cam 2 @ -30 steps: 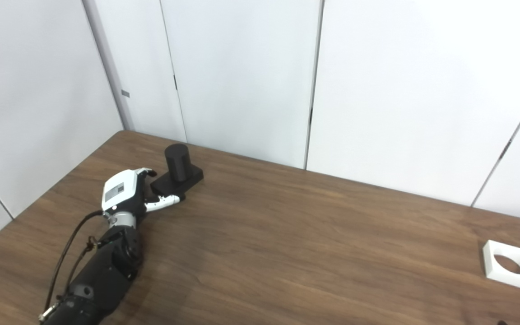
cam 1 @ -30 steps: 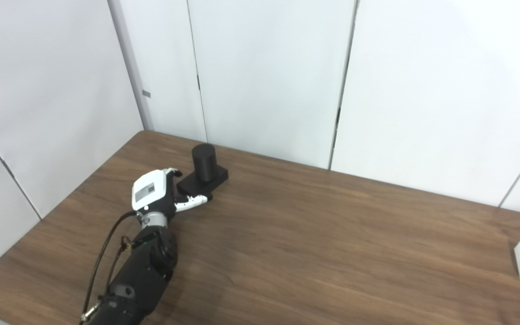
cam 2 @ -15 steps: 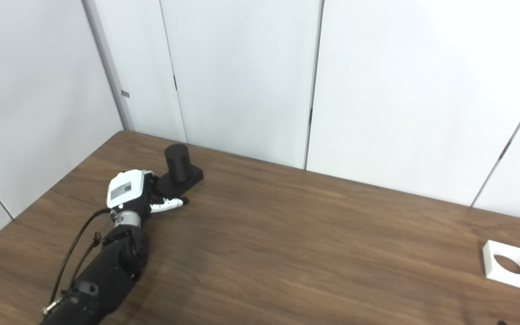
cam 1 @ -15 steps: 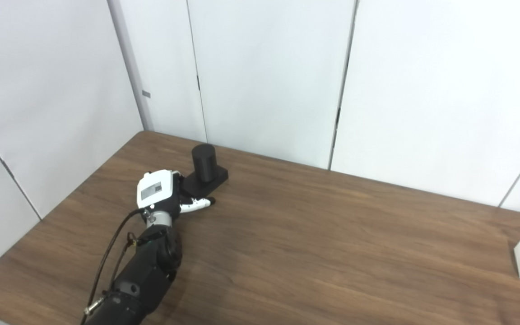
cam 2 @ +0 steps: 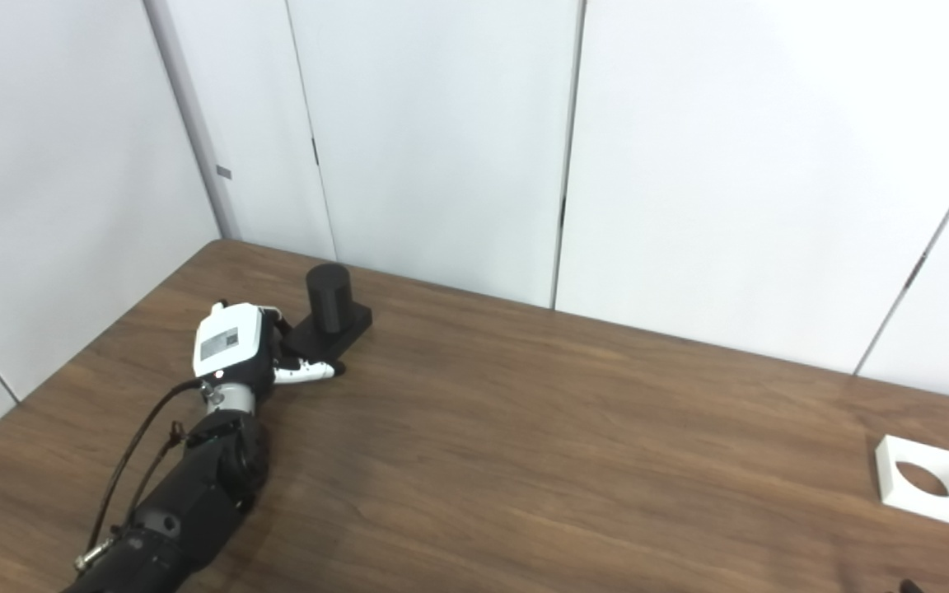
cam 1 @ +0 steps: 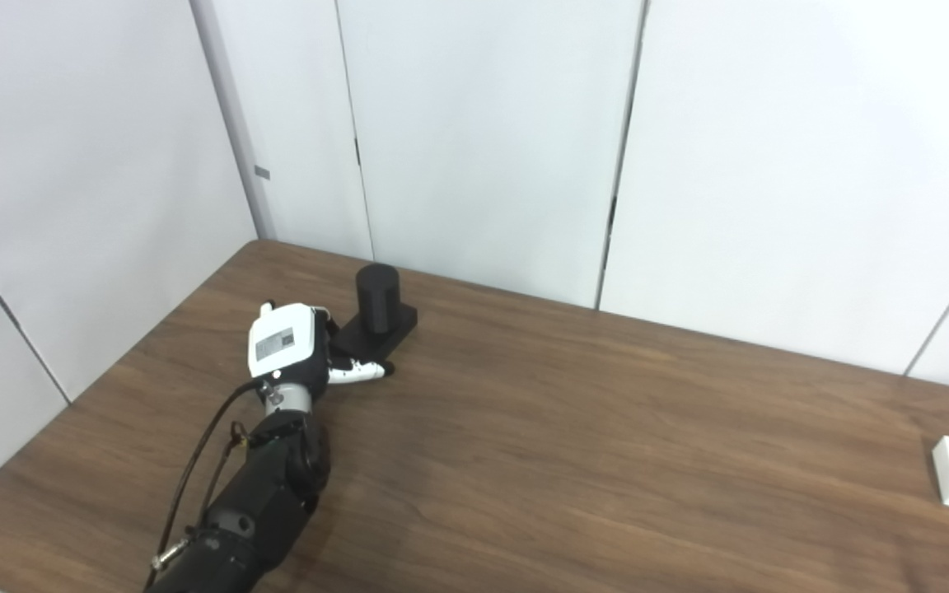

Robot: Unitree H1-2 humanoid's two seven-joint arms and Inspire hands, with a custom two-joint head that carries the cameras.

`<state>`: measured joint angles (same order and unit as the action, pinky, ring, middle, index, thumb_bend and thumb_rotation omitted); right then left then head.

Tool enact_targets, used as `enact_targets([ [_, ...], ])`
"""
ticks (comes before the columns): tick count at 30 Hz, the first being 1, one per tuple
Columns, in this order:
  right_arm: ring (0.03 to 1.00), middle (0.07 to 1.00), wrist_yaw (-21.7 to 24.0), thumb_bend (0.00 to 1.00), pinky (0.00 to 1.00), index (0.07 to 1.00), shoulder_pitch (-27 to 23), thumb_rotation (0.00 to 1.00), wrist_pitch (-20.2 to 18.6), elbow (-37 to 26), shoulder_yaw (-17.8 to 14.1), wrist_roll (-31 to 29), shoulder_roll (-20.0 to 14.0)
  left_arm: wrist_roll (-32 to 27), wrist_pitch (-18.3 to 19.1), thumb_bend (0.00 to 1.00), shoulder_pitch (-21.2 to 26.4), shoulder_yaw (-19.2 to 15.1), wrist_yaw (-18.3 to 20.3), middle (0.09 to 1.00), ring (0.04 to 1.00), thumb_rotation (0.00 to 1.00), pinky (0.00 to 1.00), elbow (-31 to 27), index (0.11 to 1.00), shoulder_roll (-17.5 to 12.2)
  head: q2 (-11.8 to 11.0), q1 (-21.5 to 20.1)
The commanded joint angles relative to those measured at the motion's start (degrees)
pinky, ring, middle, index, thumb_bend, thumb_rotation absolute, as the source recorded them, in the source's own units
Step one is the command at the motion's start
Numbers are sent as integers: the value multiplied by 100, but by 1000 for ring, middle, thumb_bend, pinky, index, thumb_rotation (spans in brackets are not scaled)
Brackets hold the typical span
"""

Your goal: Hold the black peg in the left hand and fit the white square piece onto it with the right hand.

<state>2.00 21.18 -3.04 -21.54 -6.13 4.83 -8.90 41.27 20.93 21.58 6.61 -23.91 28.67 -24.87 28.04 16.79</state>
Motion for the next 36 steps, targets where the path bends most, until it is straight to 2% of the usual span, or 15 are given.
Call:
enact_targets([
  [1,958,911,-23,516,1000,932,-32,1000,-212,45,32,82,23,71,-112,519,310,-14,-201,732,844,56,1000,-3,480,-162,-6,-25],
  [5,938,908,-39,499,984,931,-90,1000,-103,143,67,108,37,74,-222,518,265,15,-222,718,826,54,1000,-44,480,-171,-22,-66],
  [11,923,912,-86,522,977,931,-142,1000,-57,197,148,193,58,-2,-472,517,4,-6,-173,724,826,51,960,-457,482,-150,-19,-210],
  [14,947,935,-6,487,936,958,-180,1000,-21,207,170,-171,101,-154,-620,517,-269,-44,32,733,833,49,952,-931,484,-98,-5,-310],
  [17,954,935,-39,441,939,968,-208,1000,67,244,232,-151,98,-279,-772,516,-529,-57,184,738,830,49,948,-1325,484,-41,35,-419],
  [21,968,939,-60,441,987,971,-252,1000,-9,204,295,-171,127,-288,-891,515,-907,25,495,742,820,51,910,-1971,486,25,131,-604],
  [31,947,920,-202,445,944,956,-180,1000,-124,-65,546,184,257,-523,-1199,512,-1915,207,1506,756,816,49,835,-3833,487,244,392,-1422],
  [36,960,931,-263,403,977,955,-154,1000,-284,-216,670,6,378,-710,-1483,511,-2505,388,2026,759,817,47,834,-4541,487,330,503,-1657],
])
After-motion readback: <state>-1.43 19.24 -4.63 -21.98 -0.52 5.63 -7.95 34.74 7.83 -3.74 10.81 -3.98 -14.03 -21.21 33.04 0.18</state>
